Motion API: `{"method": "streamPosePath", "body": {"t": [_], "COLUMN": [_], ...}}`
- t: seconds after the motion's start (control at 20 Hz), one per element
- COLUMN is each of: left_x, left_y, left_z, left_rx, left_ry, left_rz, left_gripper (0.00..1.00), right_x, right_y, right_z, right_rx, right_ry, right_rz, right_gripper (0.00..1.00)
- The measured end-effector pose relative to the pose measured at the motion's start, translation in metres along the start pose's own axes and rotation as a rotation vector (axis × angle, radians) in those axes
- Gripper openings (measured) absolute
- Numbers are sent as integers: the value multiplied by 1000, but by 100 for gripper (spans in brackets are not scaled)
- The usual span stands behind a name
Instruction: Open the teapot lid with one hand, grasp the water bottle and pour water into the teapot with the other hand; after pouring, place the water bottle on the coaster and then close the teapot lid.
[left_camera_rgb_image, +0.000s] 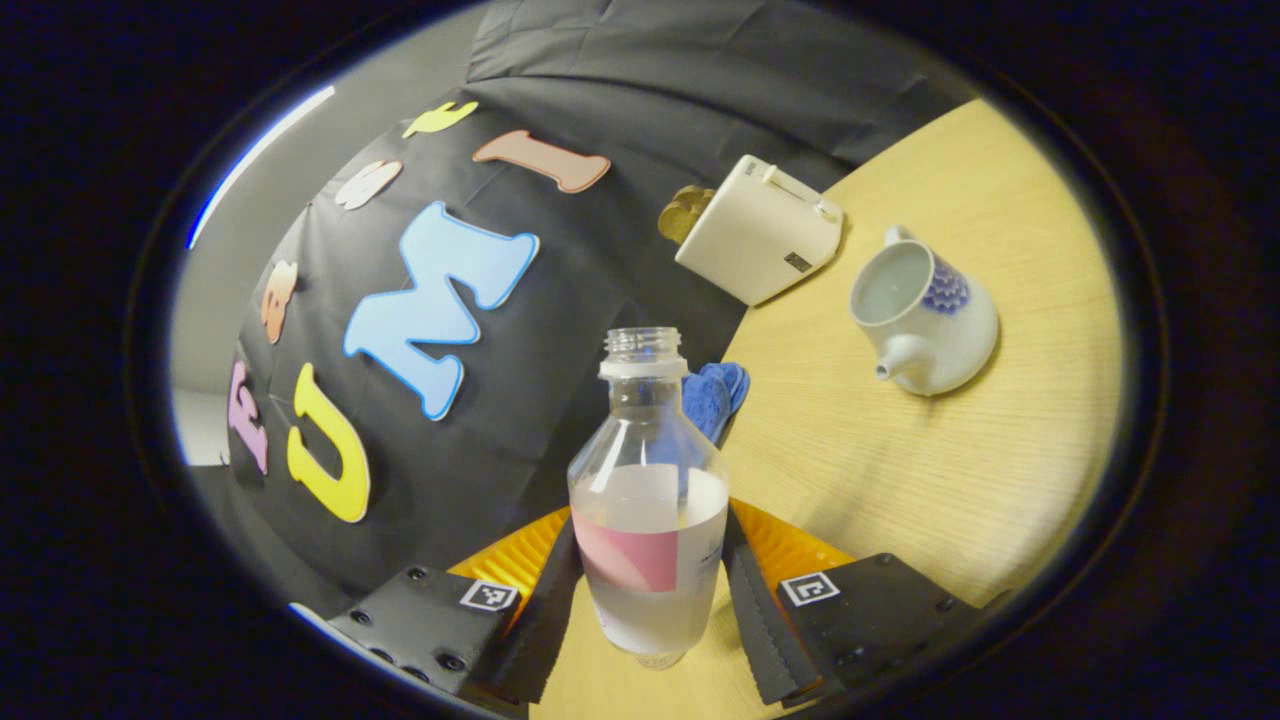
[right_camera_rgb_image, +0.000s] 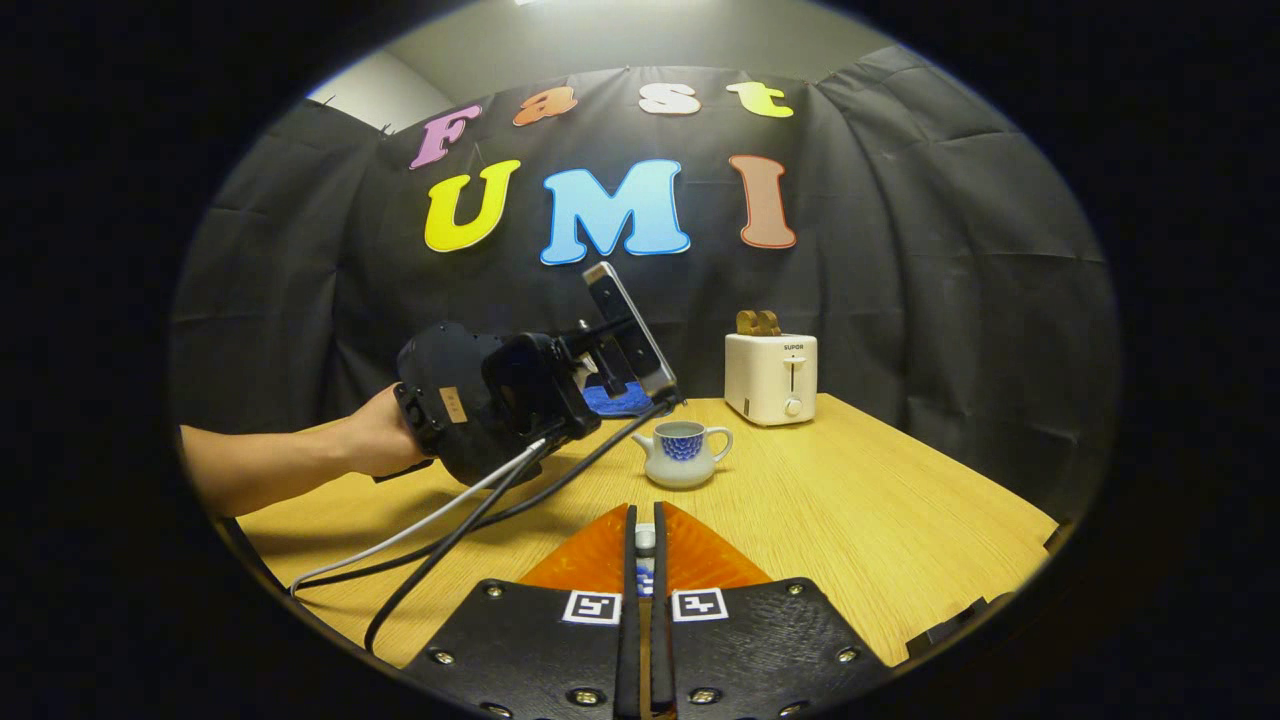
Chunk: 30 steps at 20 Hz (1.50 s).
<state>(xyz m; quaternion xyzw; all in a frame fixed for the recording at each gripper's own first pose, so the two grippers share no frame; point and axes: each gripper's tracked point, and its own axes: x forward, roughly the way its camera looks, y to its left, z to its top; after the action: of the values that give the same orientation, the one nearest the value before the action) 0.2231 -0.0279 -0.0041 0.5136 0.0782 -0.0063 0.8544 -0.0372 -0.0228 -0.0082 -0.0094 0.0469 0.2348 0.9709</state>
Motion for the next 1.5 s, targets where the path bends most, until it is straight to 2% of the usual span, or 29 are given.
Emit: {"method": "streamPosePath", "body": {"t": [0.1, 0.35, 0.55, 0.7, 0.9, 1.25, 1.5], "left_x": [3, 10, 9, 4, 11, 12, 10], "left_y": [-6, -21, -31, -34, -33, -30, -23], "left_z": [9, 18, 27, 33, 37, 41, 56], "left_rx": [75, 169, 292, 324, 429, 553, 690], "left_ry": [-5, -12, -12, -21, -14, -7, -25], "left_rz": [-3, -37, -45, -63, -47, -66, -38], "left_gripper": [87, 87, 87, 87, 87, 87, 87], "right_x": [-1, -3, -3, -4, -4, -8, -8], "right_y": [-2, -4, -6, -10, -13, -17, -19], "right_z": [1, 4, 0, 4, 3, 9, 8], "right_rx": [3, 13, 25, 44, 50, 59, 64], "right_ry": [-1, -9, -1, -15, -14, -30, -26], "right_rz": [-4, -5, -2, -5, -9, -11, -12], "right_gripper": [4, 4, 4, 4, 4, 4, 4]}}
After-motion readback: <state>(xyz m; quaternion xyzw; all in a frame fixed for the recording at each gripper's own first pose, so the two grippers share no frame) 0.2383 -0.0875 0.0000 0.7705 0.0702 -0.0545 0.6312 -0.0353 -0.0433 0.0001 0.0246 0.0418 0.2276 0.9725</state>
